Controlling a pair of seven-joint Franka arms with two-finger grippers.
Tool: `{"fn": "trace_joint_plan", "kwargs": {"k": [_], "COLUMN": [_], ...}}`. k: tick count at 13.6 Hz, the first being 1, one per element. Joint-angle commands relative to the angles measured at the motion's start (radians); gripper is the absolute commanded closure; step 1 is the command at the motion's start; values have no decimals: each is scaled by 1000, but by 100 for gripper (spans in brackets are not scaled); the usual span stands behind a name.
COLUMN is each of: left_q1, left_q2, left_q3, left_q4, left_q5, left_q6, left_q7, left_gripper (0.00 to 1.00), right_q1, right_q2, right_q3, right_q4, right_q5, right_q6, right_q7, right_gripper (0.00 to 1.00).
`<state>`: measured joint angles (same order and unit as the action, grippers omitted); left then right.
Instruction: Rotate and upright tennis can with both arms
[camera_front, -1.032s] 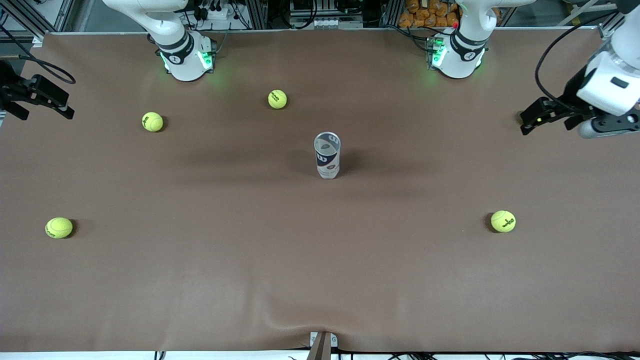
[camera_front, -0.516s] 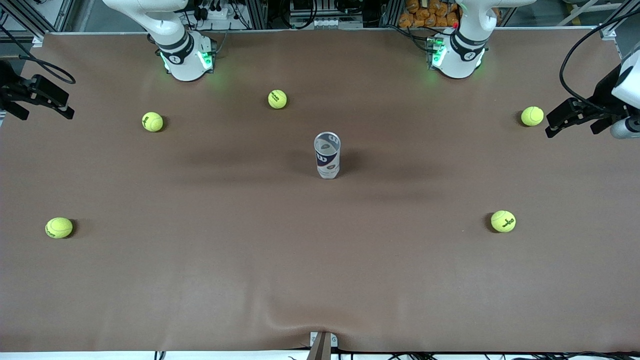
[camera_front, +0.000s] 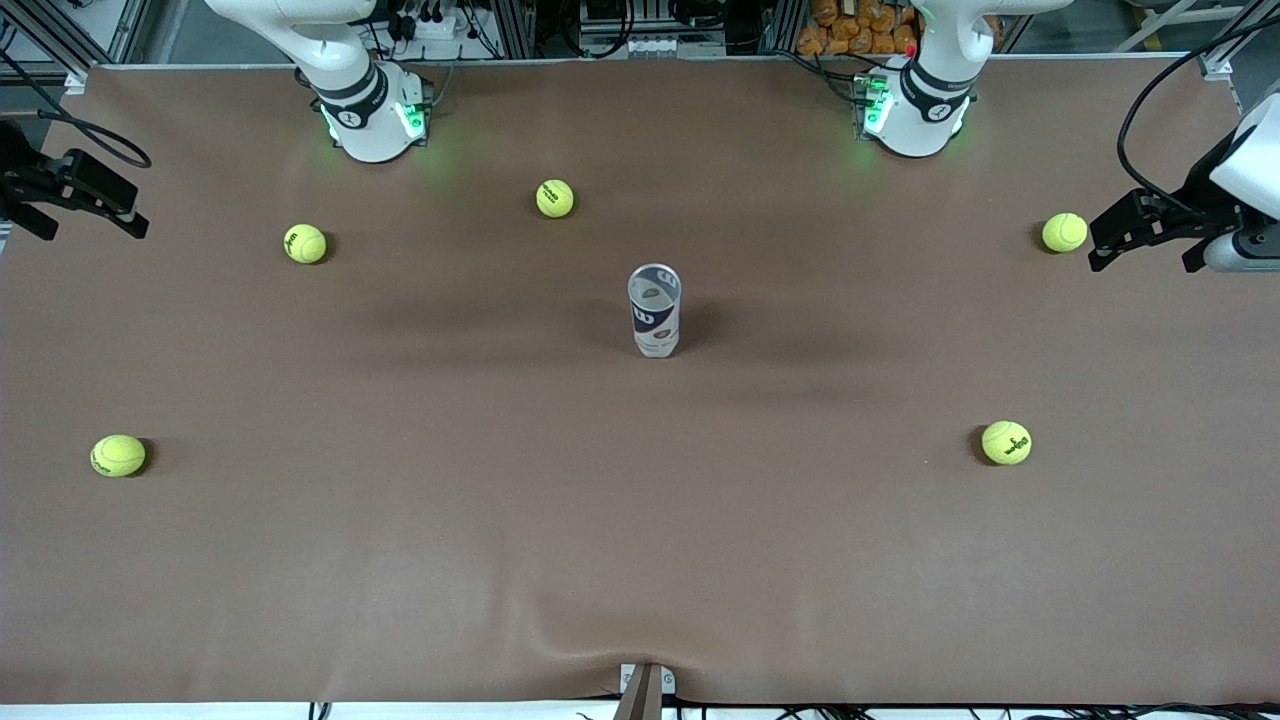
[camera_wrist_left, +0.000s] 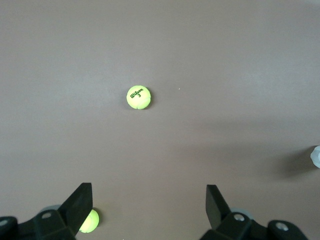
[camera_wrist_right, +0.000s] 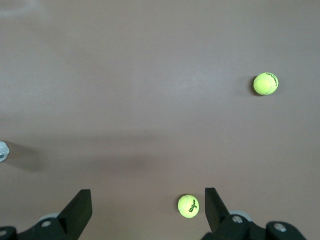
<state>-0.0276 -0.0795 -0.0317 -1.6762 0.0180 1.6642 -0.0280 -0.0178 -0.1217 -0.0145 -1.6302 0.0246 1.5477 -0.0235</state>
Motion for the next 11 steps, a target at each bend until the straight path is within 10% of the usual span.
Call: {"fn": "trace_joint_plan", "kwargs": {"k": [1, 11], "left_q1": [-12, -12], "left_q2": [-8, -2], "left_q3": [10, 9], "left_q4": [4, 4], "left_q5": [5, 8], "left_q6": [-17, -38], "left_q7": [-28, -58], "left_gripper": [0, 0], "right_q1": [-5, -5], "right_q2": [10, 10], "right_q3": [5, 5], "right_q4": [23, 23], "right_q5": [5, 5], "right_q6": [-14, -14], "right_q7": [14, 14], "right_gripper": [0, 0]}}
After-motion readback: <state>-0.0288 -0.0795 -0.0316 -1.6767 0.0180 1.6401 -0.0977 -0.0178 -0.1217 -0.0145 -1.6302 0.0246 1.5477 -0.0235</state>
